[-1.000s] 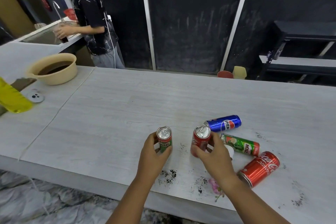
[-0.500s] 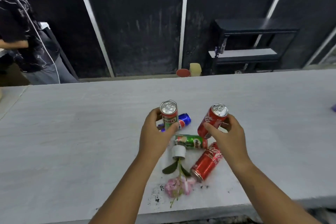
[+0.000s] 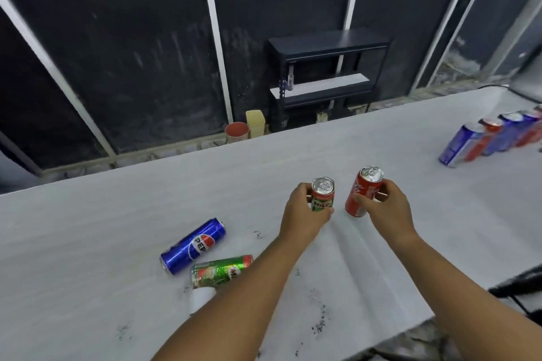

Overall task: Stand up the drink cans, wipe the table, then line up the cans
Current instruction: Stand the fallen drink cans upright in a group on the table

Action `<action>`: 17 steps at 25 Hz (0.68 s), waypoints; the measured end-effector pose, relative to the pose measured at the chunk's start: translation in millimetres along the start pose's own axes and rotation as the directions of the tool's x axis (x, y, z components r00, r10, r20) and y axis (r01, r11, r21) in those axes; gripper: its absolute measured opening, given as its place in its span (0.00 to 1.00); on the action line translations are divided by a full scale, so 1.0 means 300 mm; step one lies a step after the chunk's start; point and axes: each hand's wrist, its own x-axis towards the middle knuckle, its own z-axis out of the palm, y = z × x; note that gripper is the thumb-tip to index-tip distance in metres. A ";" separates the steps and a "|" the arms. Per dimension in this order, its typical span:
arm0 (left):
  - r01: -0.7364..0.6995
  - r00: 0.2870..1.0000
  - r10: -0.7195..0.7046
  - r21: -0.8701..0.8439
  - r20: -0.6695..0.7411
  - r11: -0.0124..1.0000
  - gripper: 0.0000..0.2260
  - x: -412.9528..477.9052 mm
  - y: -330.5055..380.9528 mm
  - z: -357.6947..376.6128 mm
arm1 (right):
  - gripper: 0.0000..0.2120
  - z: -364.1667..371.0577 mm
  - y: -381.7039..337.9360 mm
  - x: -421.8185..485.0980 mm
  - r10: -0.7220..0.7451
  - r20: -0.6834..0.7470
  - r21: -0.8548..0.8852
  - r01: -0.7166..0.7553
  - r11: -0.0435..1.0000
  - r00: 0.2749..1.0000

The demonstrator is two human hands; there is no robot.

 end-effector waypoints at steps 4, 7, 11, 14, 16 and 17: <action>0.031 0.999 -0.032 0.038 0.033 0.999 0.27 0.073 -0.004 0.086 | 0.25 0.016 0.055 0.089 0.008 0.009 0.032 -0.009 0.999 1.000; 0.021 0.999 -0.023 0.054 0.033 0.998 0.27 0.095 -0.015 0.118 | 0.26 0.029 0.086 0.112 0.004 0.025 0.053 -0.005 0.999 1.000; 0.005 0.999 -0.007 0.062 0.041 0.998 0.32 0.097 -0.030 0.120 | 0.35 0.035 0.118 0.091 0.059 0.037 0.043 -0.061 0.997 0.998; 0.003 0.999 -0.006 0.061 0.048 0.998 0.39 0.076 -0.032 0.043 | 0.42 0.027 0.141 -0.008 0.134 -0.054 0.039 -0.132 0.990 0.990; -0.028 0.999 0.028 0.035 0.022 0.999 0.35 0.050 -0.041 -0.060 | 0.37 0.029 0.147 -0.111 0.112 -0.109 0.049 -0.107 0.993 0.988; -0.038 0.999 0.038 0.031 0.013 0.999 0.32 0.031 -0.046 -0.124 | 0.34 0.035 0.144 -0.163 0.093 -0.096 0.058 -0.088 0.994 0.991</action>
